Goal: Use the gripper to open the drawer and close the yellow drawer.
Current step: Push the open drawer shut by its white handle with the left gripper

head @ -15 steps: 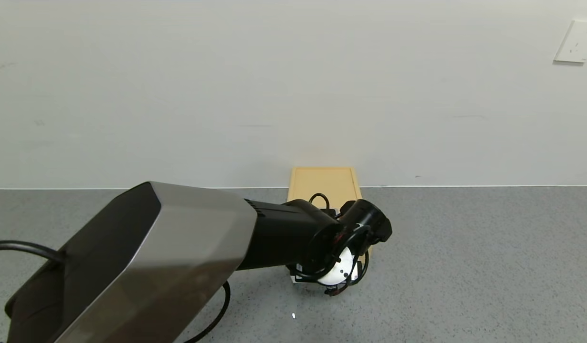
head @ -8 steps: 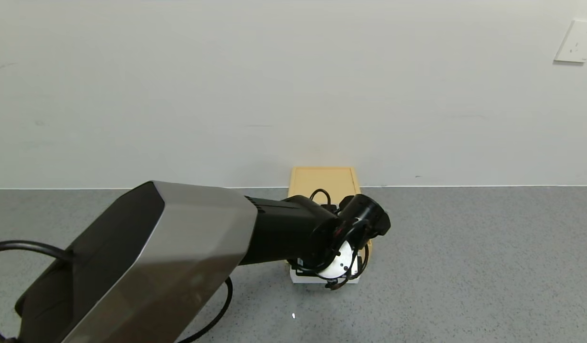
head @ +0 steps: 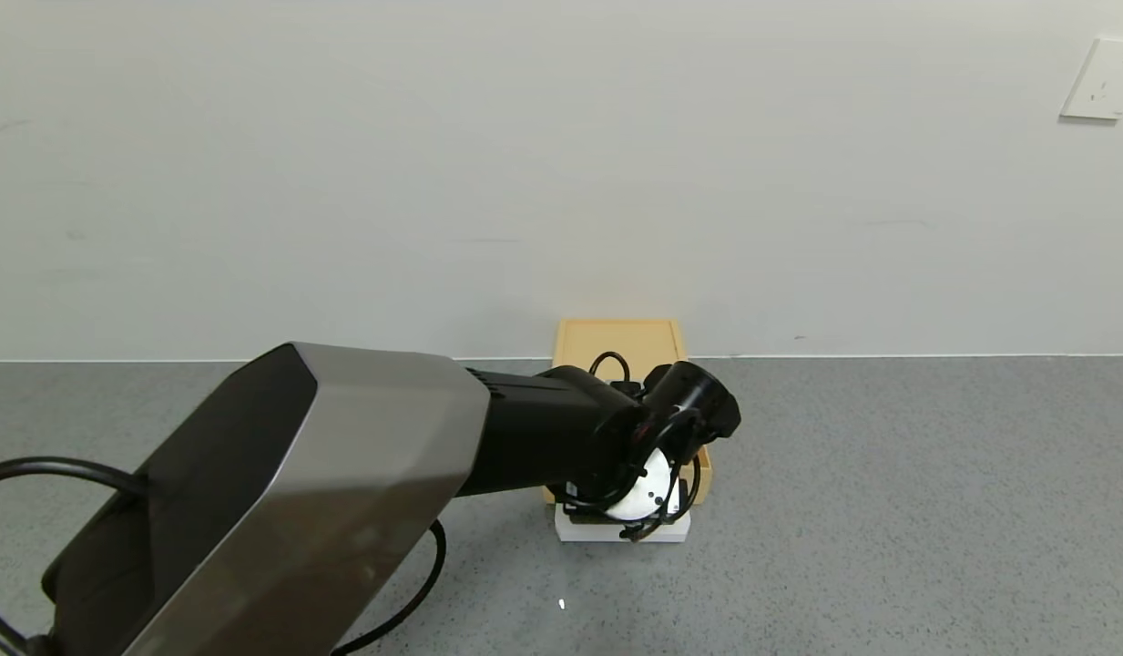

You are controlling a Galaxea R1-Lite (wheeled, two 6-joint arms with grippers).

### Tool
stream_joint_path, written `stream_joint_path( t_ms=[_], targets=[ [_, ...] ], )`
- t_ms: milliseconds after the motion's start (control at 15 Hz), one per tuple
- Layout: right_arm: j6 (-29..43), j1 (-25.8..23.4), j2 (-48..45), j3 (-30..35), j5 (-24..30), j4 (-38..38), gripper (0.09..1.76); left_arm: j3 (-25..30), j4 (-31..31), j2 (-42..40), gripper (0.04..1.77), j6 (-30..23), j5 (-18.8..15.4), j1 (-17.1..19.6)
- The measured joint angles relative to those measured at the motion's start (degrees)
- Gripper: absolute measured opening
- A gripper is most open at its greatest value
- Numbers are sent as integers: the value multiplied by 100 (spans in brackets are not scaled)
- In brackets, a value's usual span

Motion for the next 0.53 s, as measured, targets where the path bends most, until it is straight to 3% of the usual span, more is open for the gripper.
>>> stream_joint_path(
  t_ms=[533],
  targets=[
    [0,-1,0,0,-2,1,171,-195,-199,121,172,273,26,138]
  ],
)
